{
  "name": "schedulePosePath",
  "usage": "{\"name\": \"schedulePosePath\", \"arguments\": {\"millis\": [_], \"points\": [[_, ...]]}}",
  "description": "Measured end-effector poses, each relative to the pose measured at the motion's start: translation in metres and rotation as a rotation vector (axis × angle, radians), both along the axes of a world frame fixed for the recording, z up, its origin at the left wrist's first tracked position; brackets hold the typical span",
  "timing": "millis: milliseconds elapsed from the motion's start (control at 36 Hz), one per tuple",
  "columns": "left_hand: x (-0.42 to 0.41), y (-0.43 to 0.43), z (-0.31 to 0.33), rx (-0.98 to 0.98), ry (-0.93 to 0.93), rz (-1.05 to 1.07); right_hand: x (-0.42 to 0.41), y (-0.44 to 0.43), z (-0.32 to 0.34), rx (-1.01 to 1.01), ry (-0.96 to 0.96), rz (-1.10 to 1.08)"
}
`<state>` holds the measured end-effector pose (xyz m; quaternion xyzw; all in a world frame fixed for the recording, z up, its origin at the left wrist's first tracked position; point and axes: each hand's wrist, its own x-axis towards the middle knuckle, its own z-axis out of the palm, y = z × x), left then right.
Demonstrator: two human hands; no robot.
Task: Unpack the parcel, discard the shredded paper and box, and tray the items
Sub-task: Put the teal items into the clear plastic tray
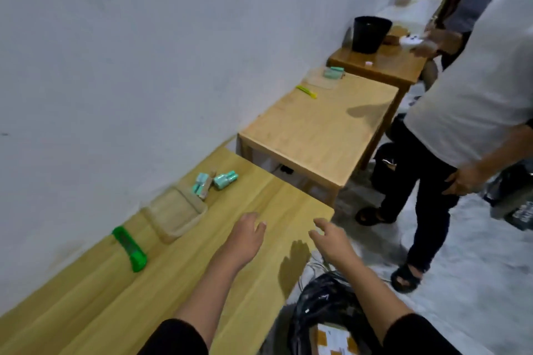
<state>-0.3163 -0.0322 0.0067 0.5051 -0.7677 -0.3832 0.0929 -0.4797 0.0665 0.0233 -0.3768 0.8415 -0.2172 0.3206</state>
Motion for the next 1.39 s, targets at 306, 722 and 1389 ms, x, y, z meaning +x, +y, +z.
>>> {"name": "schedulePosePath", "arguments": {"millis": [306, 722, 1389], "points": [[0.112, -0.099, -0.024, -0.154, 0.036, 0.797, 0.060, -0.148, -0.016, -0.114, -0.093, 0.249], [0.135, -0.132, -0.113, -0.054, 0.183, 0.965, 0.104, -0.268, -0.091, -0.131, -0.053, 0.190], [0.102, -0.121, -0.093, -0.065, 0.492, 1.172, 0.130, -0.308, -0.111, -0.084, 0.173, 0.532]]}}
